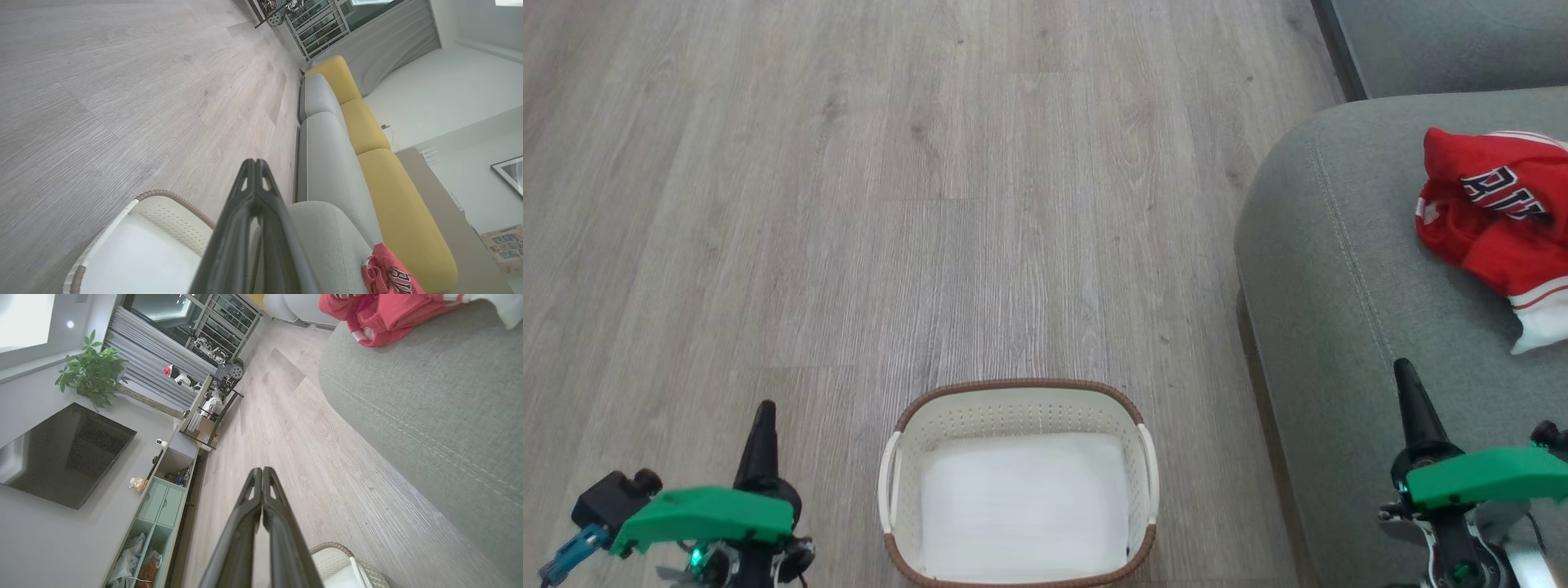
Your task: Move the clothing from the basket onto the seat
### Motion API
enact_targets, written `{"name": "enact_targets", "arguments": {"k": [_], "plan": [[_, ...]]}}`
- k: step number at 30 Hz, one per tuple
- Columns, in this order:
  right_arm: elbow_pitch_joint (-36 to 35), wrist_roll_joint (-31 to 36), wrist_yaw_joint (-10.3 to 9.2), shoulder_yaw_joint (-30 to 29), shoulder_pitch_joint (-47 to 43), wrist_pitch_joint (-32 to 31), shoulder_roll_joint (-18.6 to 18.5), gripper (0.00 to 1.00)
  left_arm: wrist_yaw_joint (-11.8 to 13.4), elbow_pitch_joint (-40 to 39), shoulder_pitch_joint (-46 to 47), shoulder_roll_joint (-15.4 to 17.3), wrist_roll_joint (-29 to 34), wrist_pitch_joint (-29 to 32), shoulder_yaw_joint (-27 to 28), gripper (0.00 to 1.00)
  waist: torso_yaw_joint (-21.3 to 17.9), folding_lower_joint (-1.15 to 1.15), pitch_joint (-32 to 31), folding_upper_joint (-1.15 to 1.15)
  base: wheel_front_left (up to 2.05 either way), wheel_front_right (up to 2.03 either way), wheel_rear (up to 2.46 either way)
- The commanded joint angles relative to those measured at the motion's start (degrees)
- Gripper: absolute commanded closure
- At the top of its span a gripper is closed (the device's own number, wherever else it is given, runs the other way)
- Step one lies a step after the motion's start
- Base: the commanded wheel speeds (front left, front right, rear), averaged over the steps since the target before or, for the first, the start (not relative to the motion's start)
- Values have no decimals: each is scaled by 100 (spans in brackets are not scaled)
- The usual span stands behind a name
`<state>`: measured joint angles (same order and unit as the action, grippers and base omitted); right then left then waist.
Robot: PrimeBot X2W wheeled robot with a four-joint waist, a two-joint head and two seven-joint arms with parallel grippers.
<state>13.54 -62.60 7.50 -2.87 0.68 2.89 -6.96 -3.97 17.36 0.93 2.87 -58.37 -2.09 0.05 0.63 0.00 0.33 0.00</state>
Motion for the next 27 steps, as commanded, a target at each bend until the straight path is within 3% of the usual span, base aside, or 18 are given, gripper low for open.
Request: {"name": "enact_targets", "arguments": {"k": [1, 27], "plan": [[-157, -135, -1, 20, 291, -64, -2, 100, -48, -205, 315, 23, -133, 23, 161, 100, -1, 0, 0, 0, 0, 0, 0], [-48, -1641, -1, -176, 428, -521, 207, 100, -209, -271, 428, 11, -1856, 467, 420, 100, -34, 0, -8, 0, 0, 0, 0]]}}
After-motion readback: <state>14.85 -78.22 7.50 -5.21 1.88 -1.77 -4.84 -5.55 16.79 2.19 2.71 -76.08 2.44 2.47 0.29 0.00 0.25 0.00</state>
